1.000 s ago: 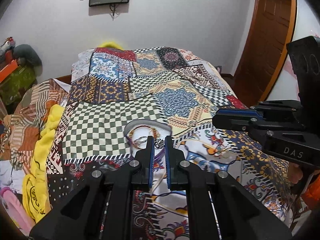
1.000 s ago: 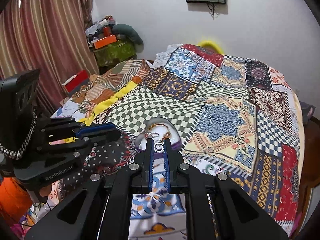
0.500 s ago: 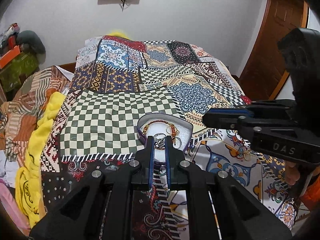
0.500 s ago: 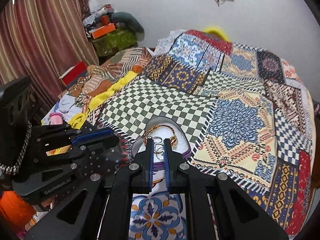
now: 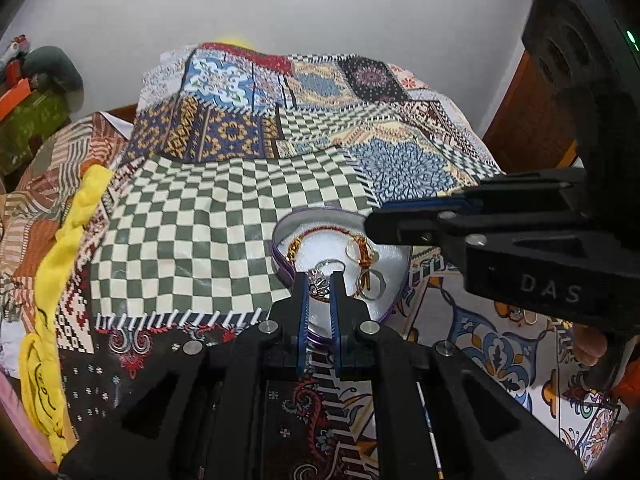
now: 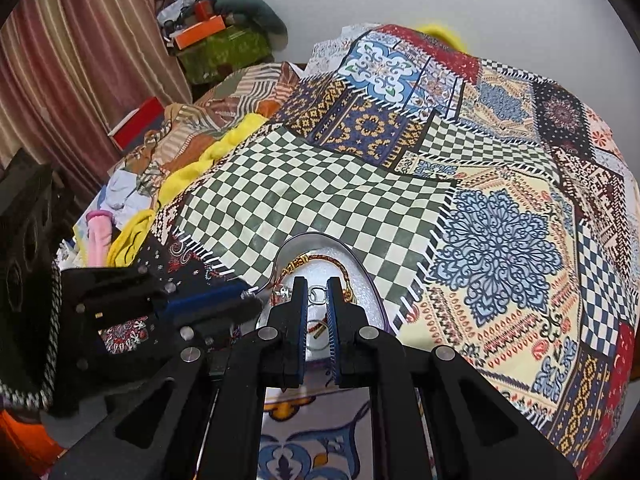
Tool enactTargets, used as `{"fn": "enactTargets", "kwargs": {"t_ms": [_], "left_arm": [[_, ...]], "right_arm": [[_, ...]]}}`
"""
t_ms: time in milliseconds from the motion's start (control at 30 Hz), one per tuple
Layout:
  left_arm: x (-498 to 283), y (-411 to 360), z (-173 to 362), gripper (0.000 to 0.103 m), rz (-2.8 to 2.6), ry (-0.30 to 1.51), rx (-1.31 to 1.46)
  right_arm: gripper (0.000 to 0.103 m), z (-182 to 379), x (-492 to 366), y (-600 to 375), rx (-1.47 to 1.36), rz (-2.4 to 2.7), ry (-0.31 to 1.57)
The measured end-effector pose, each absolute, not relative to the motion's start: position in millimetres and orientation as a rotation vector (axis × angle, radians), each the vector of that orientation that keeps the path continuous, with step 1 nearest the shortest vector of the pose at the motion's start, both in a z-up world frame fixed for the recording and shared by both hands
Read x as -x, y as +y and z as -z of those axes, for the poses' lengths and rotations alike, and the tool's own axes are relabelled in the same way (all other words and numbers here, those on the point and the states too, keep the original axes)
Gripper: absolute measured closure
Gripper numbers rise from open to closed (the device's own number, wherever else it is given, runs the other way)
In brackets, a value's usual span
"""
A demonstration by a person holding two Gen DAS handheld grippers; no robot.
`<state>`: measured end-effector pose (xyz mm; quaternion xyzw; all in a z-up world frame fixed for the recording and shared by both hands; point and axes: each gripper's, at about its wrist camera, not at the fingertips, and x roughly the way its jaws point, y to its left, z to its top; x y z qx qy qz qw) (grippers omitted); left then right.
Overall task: Organize jewelry
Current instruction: 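Carry rings over the heart box with both tools and open them, then lift both tools from the heart box back toward the remaining jewelry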
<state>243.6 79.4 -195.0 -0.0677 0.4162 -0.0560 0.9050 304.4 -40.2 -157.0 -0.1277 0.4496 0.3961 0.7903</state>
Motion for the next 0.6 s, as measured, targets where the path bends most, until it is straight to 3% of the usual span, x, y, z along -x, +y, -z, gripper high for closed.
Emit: {"fn": "enactTargets", "kwargs": {"t_ms": [600], "left_arm": [[-239,73,199,0.094,0.1,0.871,0.129]], "right_arm": [[0.093,175,-310,-28,0.3,-0.826,1.005]]}}
